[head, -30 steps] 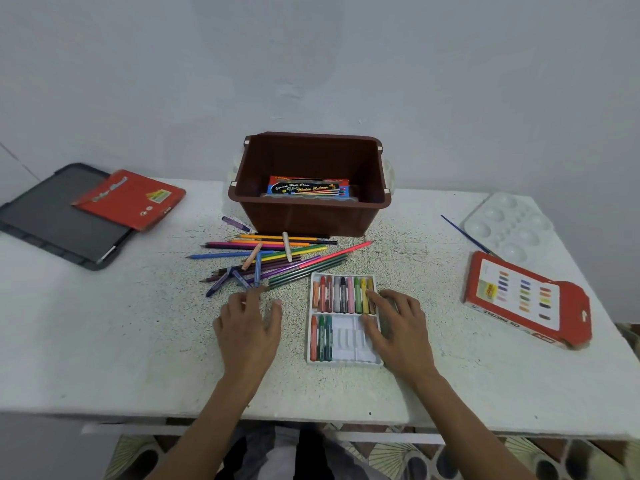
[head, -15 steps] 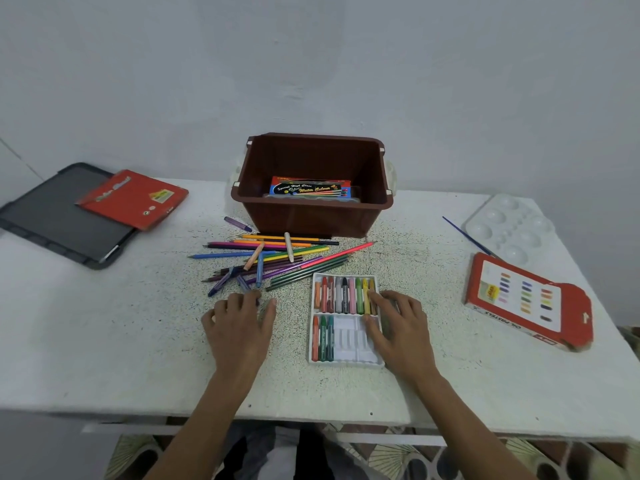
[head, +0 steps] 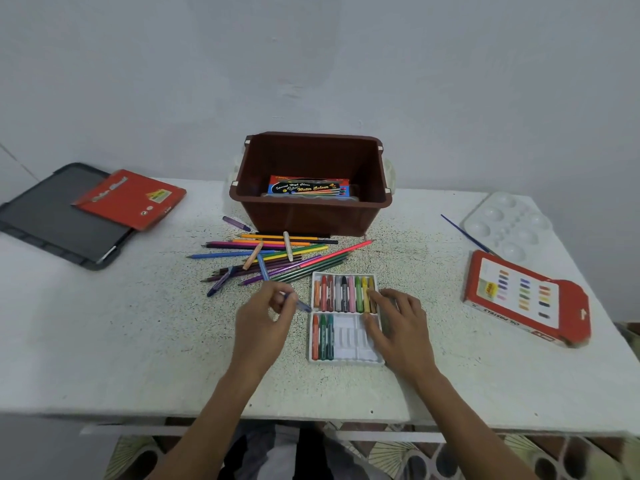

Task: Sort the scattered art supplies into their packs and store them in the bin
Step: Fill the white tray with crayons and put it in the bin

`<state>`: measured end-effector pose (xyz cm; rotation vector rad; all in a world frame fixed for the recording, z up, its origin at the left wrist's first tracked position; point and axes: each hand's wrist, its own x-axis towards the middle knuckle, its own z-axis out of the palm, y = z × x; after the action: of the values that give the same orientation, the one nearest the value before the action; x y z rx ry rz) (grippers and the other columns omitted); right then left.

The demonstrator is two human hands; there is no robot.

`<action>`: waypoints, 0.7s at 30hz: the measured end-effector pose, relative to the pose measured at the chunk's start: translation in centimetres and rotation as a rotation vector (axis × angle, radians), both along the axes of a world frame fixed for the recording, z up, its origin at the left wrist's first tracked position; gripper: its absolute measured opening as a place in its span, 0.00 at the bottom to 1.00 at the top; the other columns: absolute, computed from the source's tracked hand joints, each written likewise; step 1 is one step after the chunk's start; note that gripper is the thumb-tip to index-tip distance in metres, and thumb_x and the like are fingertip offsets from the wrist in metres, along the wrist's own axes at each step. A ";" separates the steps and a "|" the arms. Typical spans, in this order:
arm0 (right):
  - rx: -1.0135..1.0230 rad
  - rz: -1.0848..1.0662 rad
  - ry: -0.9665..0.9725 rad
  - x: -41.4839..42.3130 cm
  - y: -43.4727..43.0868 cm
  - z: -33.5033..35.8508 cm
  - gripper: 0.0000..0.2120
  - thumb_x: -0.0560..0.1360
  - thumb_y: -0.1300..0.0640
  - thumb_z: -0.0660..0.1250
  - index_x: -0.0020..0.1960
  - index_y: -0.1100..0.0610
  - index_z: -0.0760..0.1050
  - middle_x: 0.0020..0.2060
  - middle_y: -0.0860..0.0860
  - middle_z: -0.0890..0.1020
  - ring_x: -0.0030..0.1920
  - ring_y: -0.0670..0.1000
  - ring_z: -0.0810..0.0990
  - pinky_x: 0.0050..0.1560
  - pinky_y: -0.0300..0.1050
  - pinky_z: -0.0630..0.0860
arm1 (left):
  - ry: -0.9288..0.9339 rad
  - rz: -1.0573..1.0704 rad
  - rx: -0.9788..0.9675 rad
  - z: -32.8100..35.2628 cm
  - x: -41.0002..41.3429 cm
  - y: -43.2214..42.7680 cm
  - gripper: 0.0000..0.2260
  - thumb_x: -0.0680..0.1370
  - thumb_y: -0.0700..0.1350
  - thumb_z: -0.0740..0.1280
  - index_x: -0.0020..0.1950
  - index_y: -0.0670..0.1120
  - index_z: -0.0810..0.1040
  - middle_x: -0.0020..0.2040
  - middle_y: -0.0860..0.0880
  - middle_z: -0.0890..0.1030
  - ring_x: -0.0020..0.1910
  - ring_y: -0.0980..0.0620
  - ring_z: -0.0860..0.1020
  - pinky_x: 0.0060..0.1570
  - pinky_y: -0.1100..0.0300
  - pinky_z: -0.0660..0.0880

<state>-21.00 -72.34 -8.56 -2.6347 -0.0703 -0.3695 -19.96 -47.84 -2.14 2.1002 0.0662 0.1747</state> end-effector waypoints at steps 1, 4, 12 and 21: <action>0.000 0.000 0.000 0.0 0.0 0.0 0.24 0.78 0.40 0.56 0.67 0.50 0.75 0.62 0.49 0.77 0.63 0.51 0.69 0.60 0.52 0.70 | 0.038 -0.071 -0.054 0.2 0.0 -0.3 0.06 0.78 0.44 0.70 0.46 0.55 0.77 0.37 0.52 0.80 0.41 0.59 0.78 0.43 0.74 0.72; 0.004 -0.002 -0.001 0.0 0.1 0.1 0.24 0.78 0.40 0.56 0.68 0.50 0.75 0.62 0.48 0.76 0.63 0.51 0.69 0.59 0.52 0.71 | 0.134 -0.270 -0.141 0.4 0.3 -1.3 0.03 0.78 0.43 0.69 0.46 0.52 0.79 0.38 0.48 0.81 0.40 0.56 0.80 0.42 0.70 0.75; 0.001 0.002 -0.009 0.0 0.0 -0.2 0.23 0.78 0.40 0.59 0.68 0.50 0.74 0.61 0.48 0.76 0.62 0.52 0.69 0.59 0.51 0.70 | 0.228 -0.588 0.084 -0.2 1.0 -2.9 0.03 0.79 0.44 0.68 0.45 0.51 0.78 0.35 0.47 0.79 0.30 0.59 0.73 0.34 0.66 0.73; -0.005 0.003 -0.023 0.0 -0.1 -0.3 0.22 0.78 0.41 0.59 0.67 0.50 0.75 0.61 0.49 0.76 0.61 0.53 0.70 0.58 0.53 0.71 | 0.176 -0.564 0.222 -0.9 1.7 -3.2 0.07 0.77 0.50 0.70 0.54 0.53 0.78 0.38 0.56 0.78 0.37 0.60 0.75 0.42 0.60 0.75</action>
<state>-20.99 -72.40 -8.91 -2.6350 -0.0827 -0.3986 -18.24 -51.03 -3.00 2.2625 -0.4551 -0.3567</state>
